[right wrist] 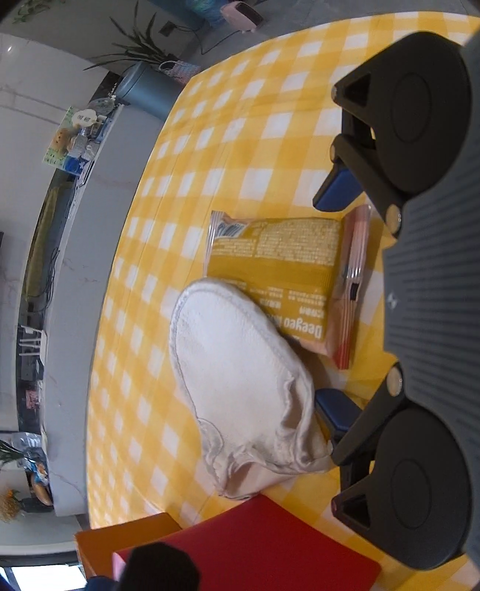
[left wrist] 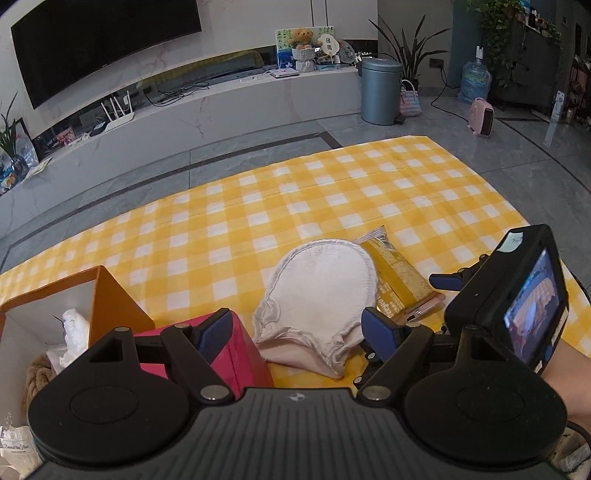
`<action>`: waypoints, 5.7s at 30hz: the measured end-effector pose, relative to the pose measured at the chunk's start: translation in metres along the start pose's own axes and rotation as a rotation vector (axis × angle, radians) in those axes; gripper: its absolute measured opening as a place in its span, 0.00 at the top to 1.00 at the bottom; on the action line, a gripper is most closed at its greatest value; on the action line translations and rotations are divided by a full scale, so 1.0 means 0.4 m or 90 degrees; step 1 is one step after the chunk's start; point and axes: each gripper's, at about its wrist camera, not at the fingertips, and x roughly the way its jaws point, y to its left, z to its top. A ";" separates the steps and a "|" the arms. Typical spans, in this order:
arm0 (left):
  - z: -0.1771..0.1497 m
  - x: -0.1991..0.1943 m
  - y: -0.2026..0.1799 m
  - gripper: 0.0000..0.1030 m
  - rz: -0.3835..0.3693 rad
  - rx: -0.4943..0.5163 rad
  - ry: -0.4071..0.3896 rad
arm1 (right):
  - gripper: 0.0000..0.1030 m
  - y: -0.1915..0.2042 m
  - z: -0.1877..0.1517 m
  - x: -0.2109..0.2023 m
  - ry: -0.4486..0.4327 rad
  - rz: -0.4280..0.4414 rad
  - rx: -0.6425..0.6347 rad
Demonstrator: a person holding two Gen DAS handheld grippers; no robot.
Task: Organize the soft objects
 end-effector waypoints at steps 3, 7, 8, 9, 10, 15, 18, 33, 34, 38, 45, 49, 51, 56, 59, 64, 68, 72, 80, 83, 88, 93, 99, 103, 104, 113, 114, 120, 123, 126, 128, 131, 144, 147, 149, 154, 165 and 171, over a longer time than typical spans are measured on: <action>-0.003 -0.004 0.013 0.10 -0.019 -0.013 0.007 | 0.10 -0.023 -0.005 0.004 0.021 0.019 0.035; -0.006 -0.007 0.022 0.10 -0.008 -0.018 0.008 | 0.21 -0.051 -0.012 -0.017 0.050 0.044 0.066; -0.007 -0.007 0.024 0.10 -0.006 -0.020 0.008 | 0.22 -0.055 -0.015 -0.023 0.065 0.044 0.072; -0.009 -0.008 0.026 0.10 -0.005 -0.022 0.010 | 0.22 -0.056 -0.019 -0.033 0.081 0.041 0.072; -0.011 -0.007 0.028 0.10 -0.007 -0.022 0.010 | 0.22 -0.055 -0.024 -0.045 0.099 0.034 0.065; -0.017 0.006 0.026 0.10 -0.005 -0.016 0.022 | 0.18 -0.065 -0.044 -0.097 0.140 0.040 0.091; -0.012 0.014 0.012 0.09 0.011 0.001 0.025 | 0.08 -0.075 -0.040 -0.099 0.114 0.047 0.115; 0.050 0.150 -0.104 0.09 -0.036 0.134 0.071 | 0.04 -0.089 -0.038 -0.016 0.133 0.014 0.140; 0.053 0.166 -0.107 0.09 -0.027 0.131 0.077 | 0.04 -0.088 -0.039 -0.017 0.131 0.012 0.136; 0.057 0.207 -0.120 0.09 -0.018 0.140 0.082 | 0.14 -0.084 -0.037 -0.028 0.129 0.023 0.123; 0.027 0.265 -0.174 0.09 -0.032 0.201 0.109 | 0.14 -0.075 -0.040 -0.031 0.127 0.018 0.125; 0.014 0.295 -0.182 0.09 -0.018 0.211 0.109 | 0.14 -0.077 -0.039 -0.030 0.126 0.017 0.125; 0.013 0.308 -0.183 0.09 -0.013 0.210 0.117 | 0.14 -0.076 -0.040 -0.030 0.126 0.017 0.125; 0.002 0.339 -0.181 0.20 0.038 0.200 0.118 | 0.14 -0.076 -0.040 -0.030 0.126 0.017 0.125; 0.007 0.349 -0.138 0.67 -0.021 0.102 0.117 | 0.13 -0.078 -0.041 -0.027 0.126 0.019 0.128; 0.006 0.343 -0.119 0.87 -0.026 0.083 0.101 | 0.13 -0.081 -0.039 -0.027 0.127 0.020 0.126; 0.001 0.325 -0.114 0.90 -0.020 0.064 0.087 | 0.27 -0.083 -0.038 -0.032 0.124 0.031 0.117; 0.005 0.320 -0.107 0.91 -0.027 0.047 0.079 | 0.37 -0.088 -0.037 -0.044 0.113 0.037 0.124; 0.002 0.243 -0.100 0.91 -0.093 0.054 0.007 | 0.40 -0.127 -0.043 -0.066 0.102 0.040 0.174; 0.004 0.194 -0.096 0.92 -0.131 0.039 -0.026 | 0.41 -0.138 -0.042 -0.087 0.081 0.044 0.189; 0.016 0.072 -0.061 0.92 -0.190 -0.001 -0.091 | 0.42 -0.152 -0.036 -0.149 0.028 0.069 0.212; 0.035 -0.074 0.020 0.92 -0.221 -0.041 -0.169 | 0.43 -0.135 -0.015 -0.224 -0.029 0.097 0.218; 0.031 -0.257 0.197 0.92 -0.211 -0.084 -0.260 | 0.43 -0.021 0.058 -0.372 -0.131 0.145 0.147; 0.005 -0.342 0.306 0.92 -0.155 -0.098 -0.284 | 0.43 0.088 0.135 -0.451 -0.180 0.201 0.117; -0.006 -0.358 0.329 0.92 -0.134 -0.101 -0.286 | 0.43 0.120 0.153 -0.464 -0.187 0.211 0.105; -0.135 -0.381 0.435 0.92 0.049 -0.095 -0.230 | 0.43 0.353 0.279 -0.463 -0.172 0.264 0.053; -0.152 -0.370 0.439 0.92 0.068 -0.093 -0.218 | 0.43 0.371 0.292 -0.455 -0.166 0.266 0.046; -0.244 -0.285 0.446 0.92 0.084 -0.107 -0.138 | 0.43 0.461 0.336 -0.416 -0.149 0.256 0.013; -0.266 -0.247 0.436 0.91 0.056 -0.121 -0.127 | 0.43 0.491 0.336 -0.408 -0.137 0.247 -0.006; -0.292 -0.244 0.440 0.87 0.037 -0.141 -0.141 | 0.43 0.514 0.341 -0.393 -0.123 0.244 -0.023; -0.326 -0.247 0.472 0.62 0.020 -0.157 -0.159 | 0.43 0.523 0.339 -0.388 -0.117 0.236 -0.032; -0.347 -0.262 0.500 0.12 -0.002 -0.180 -0.180 | 0.43 0.535 0.344 -0.373 -0.108 0.235 -0.035; -0.425 -0.452 0.517 0.07 0.228 -0.183 -0.306 | 0.43 0.644 0.318 -0.308 -0.040 0.238 -0.079; -0.435 -0.467 0.534 0.06 0.227 -0.207 -0.304 | 0.42 0.671 0.313 -0.285 -0.031 0.229 -0.087; -0.435 -0.469 0.548 0.06 0.235 -0.229 -0.301 | 0.37 0.686 0.313 -0.274 -0.028 0.212 -0.096; -0.414 -0.476 0.561 0.04 0.232 -0.264 -0.284 | 0.09 0.707 0.303 -0.308 -0.075 0.152 -0.153; -0.281 -0.467 0.347 0.03 0.261 -0.119 -0.322 | 0.03 0.484 0.202 -0.473 -0.198 0.082 -0.096; -0.245 -0.378 0.209 0.03 0.192 -0.140 -0.261 | 0.03 0.348 0.088 -0.490 -0.189 0.003 -0.019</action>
